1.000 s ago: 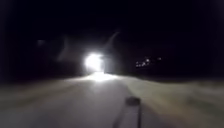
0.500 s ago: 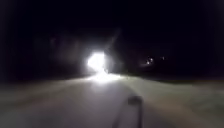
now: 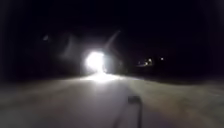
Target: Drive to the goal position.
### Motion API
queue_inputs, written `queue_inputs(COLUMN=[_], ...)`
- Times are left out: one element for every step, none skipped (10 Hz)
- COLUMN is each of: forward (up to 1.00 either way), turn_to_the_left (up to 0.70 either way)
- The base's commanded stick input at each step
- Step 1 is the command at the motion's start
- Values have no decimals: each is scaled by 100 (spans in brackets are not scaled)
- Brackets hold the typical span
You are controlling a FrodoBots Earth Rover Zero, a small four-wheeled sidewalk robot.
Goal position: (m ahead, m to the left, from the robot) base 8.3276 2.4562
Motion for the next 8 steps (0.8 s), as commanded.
queue_inputs(forward=[100, 100, 100, 100, 100, 100, 100, 100], turn_to_the_left=[0, 0, 0, 11, 40, 20, 0, 0])
